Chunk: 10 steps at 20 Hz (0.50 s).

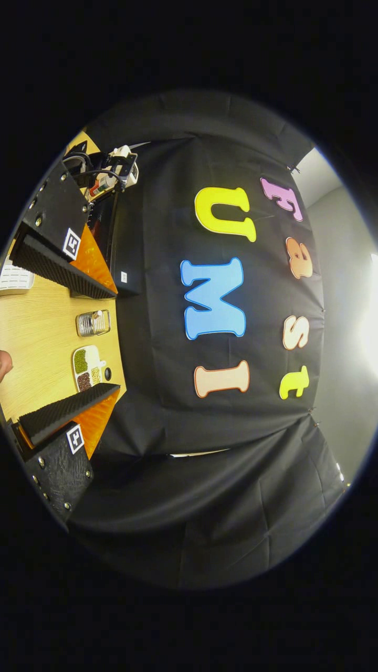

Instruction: Open the electric oven with the left hand, put the food in, and close the electric oven.

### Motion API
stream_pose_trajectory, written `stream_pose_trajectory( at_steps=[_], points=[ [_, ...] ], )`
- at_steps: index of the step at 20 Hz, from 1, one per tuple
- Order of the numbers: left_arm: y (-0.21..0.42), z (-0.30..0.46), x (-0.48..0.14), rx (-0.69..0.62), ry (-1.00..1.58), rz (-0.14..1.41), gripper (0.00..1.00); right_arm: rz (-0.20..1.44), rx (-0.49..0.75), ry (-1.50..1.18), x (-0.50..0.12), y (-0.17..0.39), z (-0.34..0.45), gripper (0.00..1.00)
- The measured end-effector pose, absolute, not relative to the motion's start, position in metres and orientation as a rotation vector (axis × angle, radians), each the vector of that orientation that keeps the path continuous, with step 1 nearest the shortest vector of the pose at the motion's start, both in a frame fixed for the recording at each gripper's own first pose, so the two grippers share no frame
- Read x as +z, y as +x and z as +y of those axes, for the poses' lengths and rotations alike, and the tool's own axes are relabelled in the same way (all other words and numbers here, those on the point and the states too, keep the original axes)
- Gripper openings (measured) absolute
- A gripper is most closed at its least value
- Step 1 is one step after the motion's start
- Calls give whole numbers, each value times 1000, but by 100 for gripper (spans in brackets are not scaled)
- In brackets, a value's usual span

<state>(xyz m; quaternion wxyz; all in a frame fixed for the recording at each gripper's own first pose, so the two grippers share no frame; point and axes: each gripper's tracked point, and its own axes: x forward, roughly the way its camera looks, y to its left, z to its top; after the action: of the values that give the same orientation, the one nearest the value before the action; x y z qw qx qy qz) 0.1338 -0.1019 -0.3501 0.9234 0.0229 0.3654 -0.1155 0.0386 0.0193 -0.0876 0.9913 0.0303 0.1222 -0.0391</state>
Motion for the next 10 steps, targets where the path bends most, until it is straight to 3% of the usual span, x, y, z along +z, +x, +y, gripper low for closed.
stream_pose_trajectory(
  at_steps=[10],
  points=[
    [170, -106, -305, -243, 60, 604, 97, 257, -94, 61, -94, 41, 19, 98]
  ],
)
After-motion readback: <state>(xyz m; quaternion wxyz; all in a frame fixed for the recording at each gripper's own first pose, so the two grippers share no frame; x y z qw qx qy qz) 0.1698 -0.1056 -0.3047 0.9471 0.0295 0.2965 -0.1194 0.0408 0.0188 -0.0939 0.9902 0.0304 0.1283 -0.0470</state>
